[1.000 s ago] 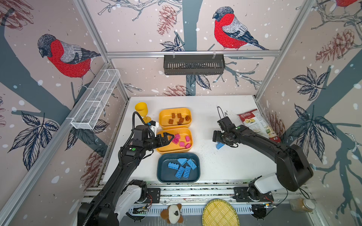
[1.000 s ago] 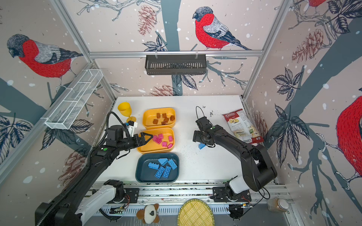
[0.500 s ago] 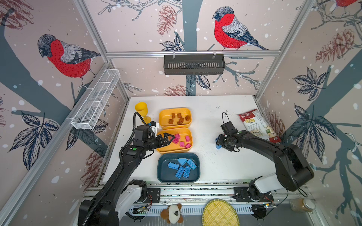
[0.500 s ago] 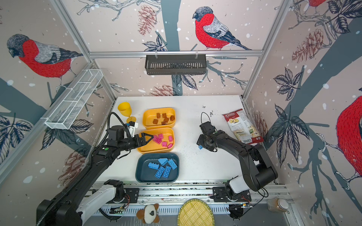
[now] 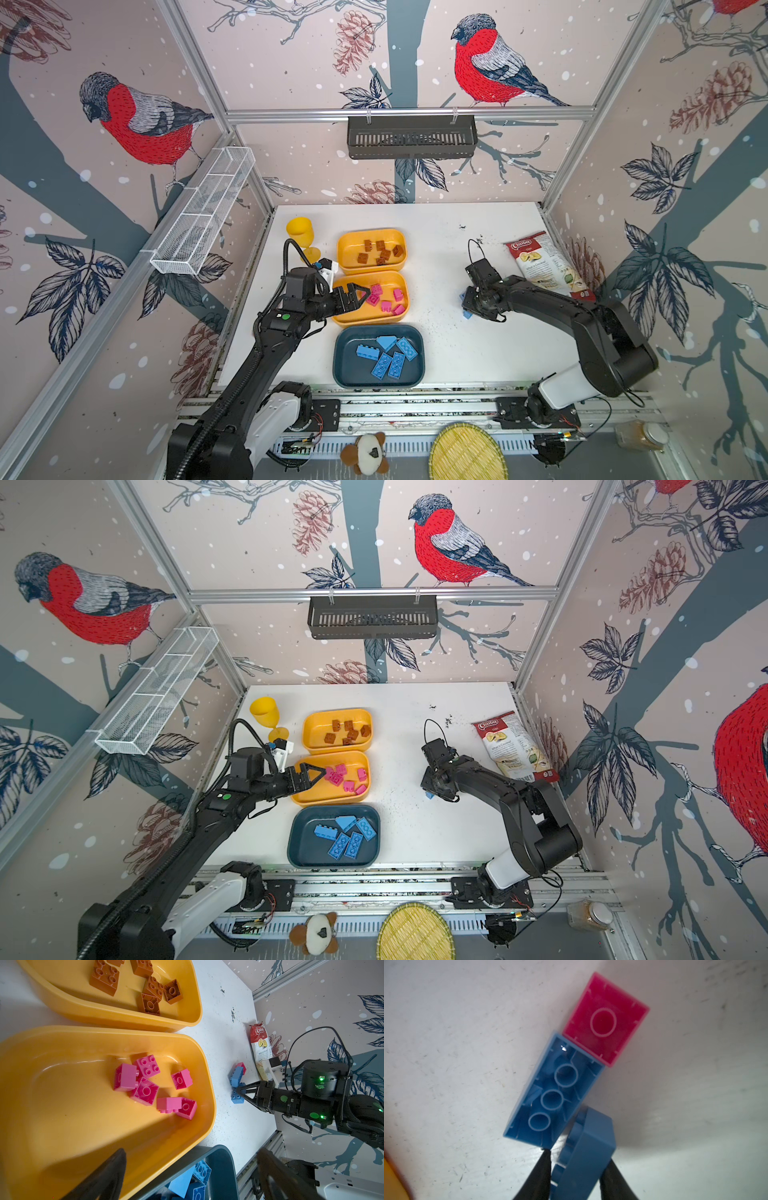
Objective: Sort the legos into containers by color
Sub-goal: Pick up the lego from the middle-right of the table, then place the lego in the container.
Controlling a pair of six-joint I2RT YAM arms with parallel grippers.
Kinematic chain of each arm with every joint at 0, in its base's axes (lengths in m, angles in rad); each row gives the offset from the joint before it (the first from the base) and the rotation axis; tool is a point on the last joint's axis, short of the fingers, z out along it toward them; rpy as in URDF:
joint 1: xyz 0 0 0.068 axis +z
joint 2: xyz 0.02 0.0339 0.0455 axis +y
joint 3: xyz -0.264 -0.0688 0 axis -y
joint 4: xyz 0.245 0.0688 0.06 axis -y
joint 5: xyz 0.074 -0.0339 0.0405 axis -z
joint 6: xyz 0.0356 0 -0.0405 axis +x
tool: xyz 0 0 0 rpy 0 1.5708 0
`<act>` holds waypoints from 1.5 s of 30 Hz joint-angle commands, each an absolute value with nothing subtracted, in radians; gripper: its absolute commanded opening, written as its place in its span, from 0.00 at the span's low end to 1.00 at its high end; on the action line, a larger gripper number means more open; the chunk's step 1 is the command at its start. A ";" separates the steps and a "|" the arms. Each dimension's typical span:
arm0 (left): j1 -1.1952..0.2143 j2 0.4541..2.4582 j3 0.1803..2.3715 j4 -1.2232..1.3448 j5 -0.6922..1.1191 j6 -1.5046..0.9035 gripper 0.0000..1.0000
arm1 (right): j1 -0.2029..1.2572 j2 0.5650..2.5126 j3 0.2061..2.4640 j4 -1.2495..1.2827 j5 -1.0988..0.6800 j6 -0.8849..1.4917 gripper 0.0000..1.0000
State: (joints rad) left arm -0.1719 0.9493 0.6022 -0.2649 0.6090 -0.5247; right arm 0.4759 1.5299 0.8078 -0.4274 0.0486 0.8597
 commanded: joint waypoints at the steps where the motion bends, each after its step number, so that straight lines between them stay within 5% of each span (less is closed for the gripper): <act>1: -0.170 0.956 0.603 -0.233 0.632 -0.518 0.97 | 0.478 1.532 0.804 -0.464 0.093 0.826 0.40; 13: -0.169 0.953 0.596 -0.235 0.631 -0.515 0.97 | 0.466 1.588 0.838 -0.439 0.078 0.779 0.44; 26: -0.172 0.960 0.609 -0.243 0.630 -0.506 0.97 | 0.481 1.525 0.896 -0.498 0.037 0.735 0.20; 37: -0.155 0.963 0.669 -0.331 0.567 -0.476 0.97 | 0.832 1.463 1.085 -0.435 -0.047 0.571 0.17; 45: -0.125 0.985 0.686 -0.347 0.535 -0.500 0.97 | 1.033 1.484 1.052 -0.213 -0.287 0.495 0.12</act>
